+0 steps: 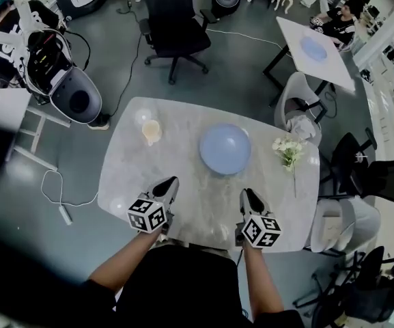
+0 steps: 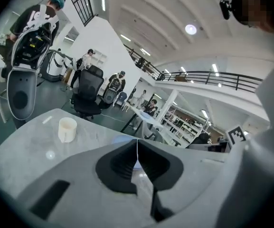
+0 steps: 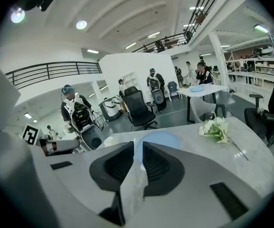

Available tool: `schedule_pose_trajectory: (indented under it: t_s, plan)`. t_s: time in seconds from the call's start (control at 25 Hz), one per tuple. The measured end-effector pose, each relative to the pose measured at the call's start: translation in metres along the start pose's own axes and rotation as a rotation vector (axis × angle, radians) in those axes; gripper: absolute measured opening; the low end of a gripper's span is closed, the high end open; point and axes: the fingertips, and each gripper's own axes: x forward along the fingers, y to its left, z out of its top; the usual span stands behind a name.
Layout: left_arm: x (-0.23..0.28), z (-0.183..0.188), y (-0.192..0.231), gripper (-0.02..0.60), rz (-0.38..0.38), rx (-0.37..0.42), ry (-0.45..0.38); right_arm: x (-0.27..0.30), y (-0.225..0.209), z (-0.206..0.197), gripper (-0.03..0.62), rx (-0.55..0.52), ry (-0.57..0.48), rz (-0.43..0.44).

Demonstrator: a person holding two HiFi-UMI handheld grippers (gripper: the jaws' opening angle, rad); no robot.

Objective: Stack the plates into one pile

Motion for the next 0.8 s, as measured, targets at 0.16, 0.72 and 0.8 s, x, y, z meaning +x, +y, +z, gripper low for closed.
schedule_pose_trajectory:
  t_s: [0.16, 0.72, 0.8]
  plan:
    - [-0.056, 0.013, -0.013, 0.02, -0.041, 0.087, -0.049, -0.036, 0.05, 0.012, 0.023, -0.023, -0.077, 0.021]
    - [-0.144, 0.051, -0.01, 0.017, -0.031, 0.22, -0.137, -0.108, 0.125, 0.01, 0.014, -0.208, -0.277, -0.011]
    - [-0.15, 0.051, -0.014, 0.017, -0.035, 0.231, -0.141, -0.114, 0.131, 0.007, 0.013, -0.214, -0.281, -0.01]
